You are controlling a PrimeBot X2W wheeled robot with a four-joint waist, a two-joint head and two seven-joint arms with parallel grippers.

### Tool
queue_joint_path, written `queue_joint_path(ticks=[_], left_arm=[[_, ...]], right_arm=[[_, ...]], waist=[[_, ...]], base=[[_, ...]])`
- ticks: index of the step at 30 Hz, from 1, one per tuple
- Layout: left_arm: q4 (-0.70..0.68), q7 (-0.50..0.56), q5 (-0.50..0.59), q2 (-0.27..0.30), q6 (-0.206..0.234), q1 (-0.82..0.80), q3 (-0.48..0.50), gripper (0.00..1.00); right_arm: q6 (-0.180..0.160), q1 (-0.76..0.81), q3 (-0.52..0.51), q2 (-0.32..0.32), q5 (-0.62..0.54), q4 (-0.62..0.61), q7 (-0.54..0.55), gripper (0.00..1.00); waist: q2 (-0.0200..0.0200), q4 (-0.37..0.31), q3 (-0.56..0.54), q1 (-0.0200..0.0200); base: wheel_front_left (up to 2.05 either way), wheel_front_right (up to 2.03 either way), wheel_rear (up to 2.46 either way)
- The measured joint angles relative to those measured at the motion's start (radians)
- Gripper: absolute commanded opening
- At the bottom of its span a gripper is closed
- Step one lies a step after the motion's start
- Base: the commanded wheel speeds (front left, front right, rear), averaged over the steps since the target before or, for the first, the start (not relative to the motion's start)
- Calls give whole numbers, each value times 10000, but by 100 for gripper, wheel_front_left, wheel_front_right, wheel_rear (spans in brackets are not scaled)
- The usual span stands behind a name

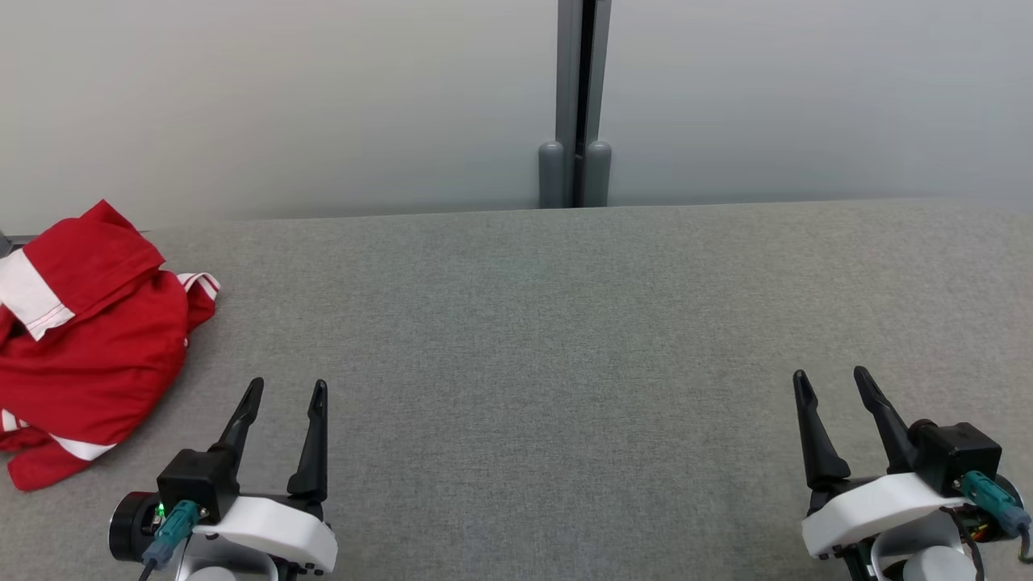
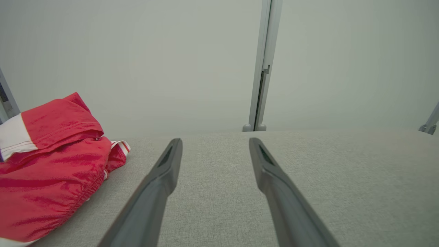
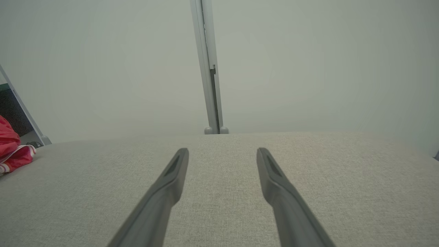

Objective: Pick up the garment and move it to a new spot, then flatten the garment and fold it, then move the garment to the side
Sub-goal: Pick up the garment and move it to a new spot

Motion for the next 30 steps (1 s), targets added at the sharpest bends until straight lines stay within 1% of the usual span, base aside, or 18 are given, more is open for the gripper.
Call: queue_joint_path(ticks=[4,8,23,30], left_arm=[[-2,-2,6,-6,13,-119,33,100],[2,-2,15,-12,19,-161,121,100],[-63,-27,0,65,46,-278,637,100],[-111,-27,6,100,42,-183,794,100]], right_arm=[[0,-3,-19,-42,-82,-153,35,100],[0,6,23,-56,-100,-366,130,100],[0,79,499,46,-173,-1058,420,100],[0,78,562,127,-188,-1114,439,100]], waist=[[0,279,-5,0],[0,730,-3,0],[0,3177,-28,0],[0,4031,-31,0]], base=[[0,0,0],[0,0,0],[0,0,0],[0,0,0]])
